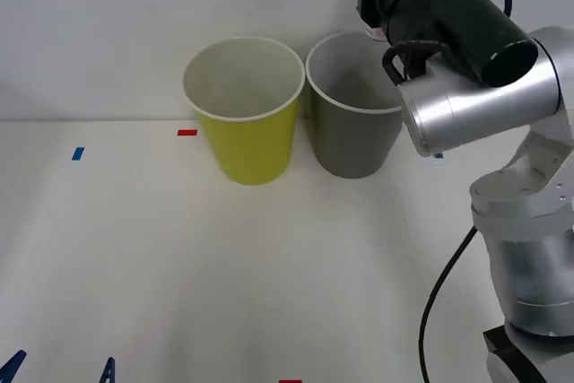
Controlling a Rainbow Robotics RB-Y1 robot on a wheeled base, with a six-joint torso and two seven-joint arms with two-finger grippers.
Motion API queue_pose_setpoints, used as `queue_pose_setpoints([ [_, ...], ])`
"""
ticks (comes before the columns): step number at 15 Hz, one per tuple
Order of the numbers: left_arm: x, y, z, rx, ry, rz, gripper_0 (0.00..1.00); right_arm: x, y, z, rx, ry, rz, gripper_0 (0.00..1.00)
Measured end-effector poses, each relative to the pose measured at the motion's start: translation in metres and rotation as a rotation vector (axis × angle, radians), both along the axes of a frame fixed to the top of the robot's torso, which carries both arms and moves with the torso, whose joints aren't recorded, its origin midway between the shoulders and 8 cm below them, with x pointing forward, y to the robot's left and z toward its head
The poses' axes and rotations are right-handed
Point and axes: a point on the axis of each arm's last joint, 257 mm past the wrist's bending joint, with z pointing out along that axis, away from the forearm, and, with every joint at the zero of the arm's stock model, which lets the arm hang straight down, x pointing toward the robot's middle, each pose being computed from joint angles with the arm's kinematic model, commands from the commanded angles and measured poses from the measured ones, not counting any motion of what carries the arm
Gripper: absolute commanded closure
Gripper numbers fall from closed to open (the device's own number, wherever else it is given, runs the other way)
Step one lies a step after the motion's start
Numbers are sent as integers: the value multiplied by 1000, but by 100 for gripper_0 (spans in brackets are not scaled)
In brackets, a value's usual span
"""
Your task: Put cans in the gray bin and PET bottles in the light green bin.
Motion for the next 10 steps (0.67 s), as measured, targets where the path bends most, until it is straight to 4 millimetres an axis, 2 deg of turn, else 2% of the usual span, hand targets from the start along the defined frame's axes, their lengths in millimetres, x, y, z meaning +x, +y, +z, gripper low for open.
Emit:
queue_pose_setpoints([
  [3, 0, 0, 0, 0, 0, 0, 0, 15, 2, -7, 74, -9, 23, 100],
  [10, 0, 0, 0, 0, 0, 0, 0, 18, 0, -9, 63, -11, 21, 100],
])
